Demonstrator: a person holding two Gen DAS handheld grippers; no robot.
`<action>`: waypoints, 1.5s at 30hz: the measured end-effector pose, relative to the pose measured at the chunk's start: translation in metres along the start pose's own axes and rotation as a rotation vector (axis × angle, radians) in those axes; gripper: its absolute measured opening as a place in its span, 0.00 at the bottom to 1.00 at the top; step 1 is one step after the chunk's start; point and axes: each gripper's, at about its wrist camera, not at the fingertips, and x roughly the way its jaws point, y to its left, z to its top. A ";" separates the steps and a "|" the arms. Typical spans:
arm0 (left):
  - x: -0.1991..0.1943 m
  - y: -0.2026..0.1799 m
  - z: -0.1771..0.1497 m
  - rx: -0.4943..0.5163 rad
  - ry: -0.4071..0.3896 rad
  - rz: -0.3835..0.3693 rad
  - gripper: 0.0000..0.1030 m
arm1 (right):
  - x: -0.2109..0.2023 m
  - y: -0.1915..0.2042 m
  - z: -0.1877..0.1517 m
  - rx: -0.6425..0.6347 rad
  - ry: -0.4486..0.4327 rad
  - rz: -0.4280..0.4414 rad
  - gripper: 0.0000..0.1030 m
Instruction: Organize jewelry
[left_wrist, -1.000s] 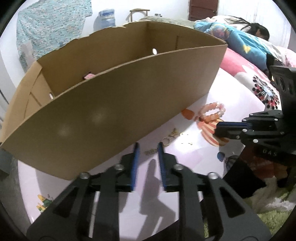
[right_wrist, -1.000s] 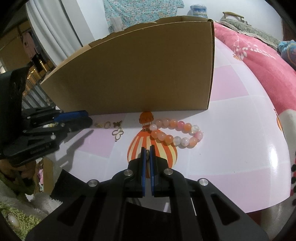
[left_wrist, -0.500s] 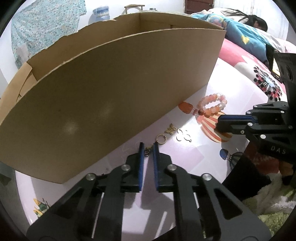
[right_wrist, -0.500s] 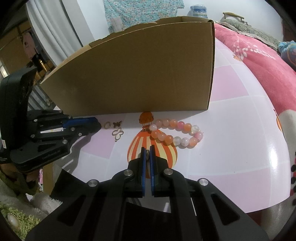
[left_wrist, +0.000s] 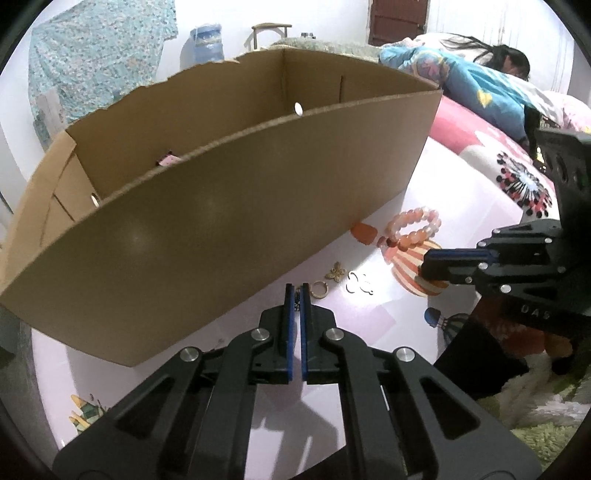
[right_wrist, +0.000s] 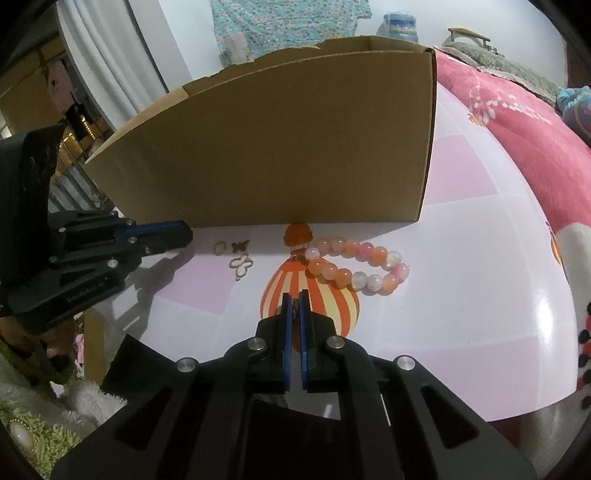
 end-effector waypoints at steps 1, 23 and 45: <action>-0.003 0.000 0.001 -0.002 -0.005 0.002 0.01 | -0.002 0.001 0.000 -0.001 -0.004 0.000 0.04; -0.115 0.008 0.037 -0.033 -0.270 -0.047 0.02 | -0.073 0.004 0.045 -0.016 -0.135 0.072 0.05; -0.076 0.012 -0.009 -0.121 -0.162 -0.065 0.02 | 0.016 0.028 0.013 -0.179 0.076 -0.033 0.11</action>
